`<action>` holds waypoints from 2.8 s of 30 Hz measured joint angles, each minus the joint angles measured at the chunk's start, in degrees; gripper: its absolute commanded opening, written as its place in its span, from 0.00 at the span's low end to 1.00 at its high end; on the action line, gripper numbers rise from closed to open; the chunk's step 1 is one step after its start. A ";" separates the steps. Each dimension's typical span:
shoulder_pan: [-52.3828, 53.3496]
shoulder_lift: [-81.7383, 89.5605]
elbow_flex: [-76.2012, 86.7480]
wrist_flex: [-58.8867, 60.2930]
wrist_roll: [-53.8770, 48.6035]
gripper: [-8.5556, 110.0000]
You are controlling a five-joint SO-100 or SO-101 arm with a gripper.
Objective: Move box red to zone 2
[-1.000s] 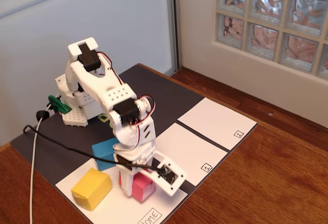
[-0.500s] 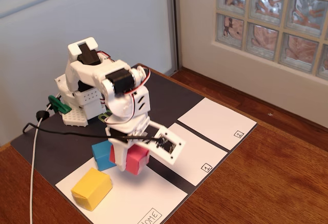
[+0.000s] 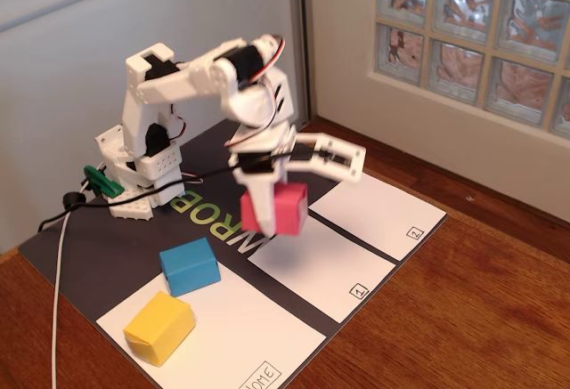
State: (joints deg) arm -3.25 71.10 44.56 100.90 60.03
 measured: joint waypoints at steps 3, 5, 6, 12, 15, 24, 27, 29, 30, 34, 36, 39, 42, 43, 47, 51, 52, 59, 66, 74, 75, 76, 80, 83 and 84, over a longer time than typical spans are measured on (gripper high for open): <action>-2.81 1.93 0.18 0.26 0.35 0.07; -4.66 4.22 1.49 0.26 0.97 0.07; -5.27 4.83 1.67 0.26 1.14 0.07; -12.30 16.88 16.44 -0.44 4.22 0.07; -16.17 22.32 24.79 -1.93 5.54 0.07; -25.22 27.69 38.14 -10.90 12.57 0.07; -27.07 28.74 43.24 -15.91 18.37 0.07; -28.74 29.18 46.41 -18.98 22.50 0.07; -29.44 29.27 47.64 -20.30 24.35 0.07; -30.76 29.27 51.24 -25.14 30.94 0.07; -31.90 28.48 51.42 -27.25 33.66 0.07; -32.78 25.66 51.68 -30.15 36.91 0.07; -33.22 23.91 51.68 -32.78 40.17 0.07; -33.31 23.12 51.68 -33.40 41.22 0.07; -33.84 19.60 51.68 -36.12 44.30 0.07; -34.28 16.44 51.68 -38.32 46.85 0.07; -34.37 15.73 51.68 -38.76 47.46 0.07; -35.60 9.58 49.13 -39.64 49.83 0.07; -36.21 2.90 42.63 -39.55 50.36 0.07; -36.21 -2.37 35.60 -39.46 50.01 0.07; -36.21 -2.72 35.16 -39.46 49.92 0.07; -36.21 -3.16 34.63 -39.46 49.92 0.07; -36.30 -5.01 32.70 -39.46 49.48 0.07; -36.30 -6.68 30.41 -39.46 49.48 0.07; -36.30 -6.86 30.15 -39.37 49.48 0.07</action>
State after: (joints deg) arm -39.55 64.25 74.71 61.52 109.51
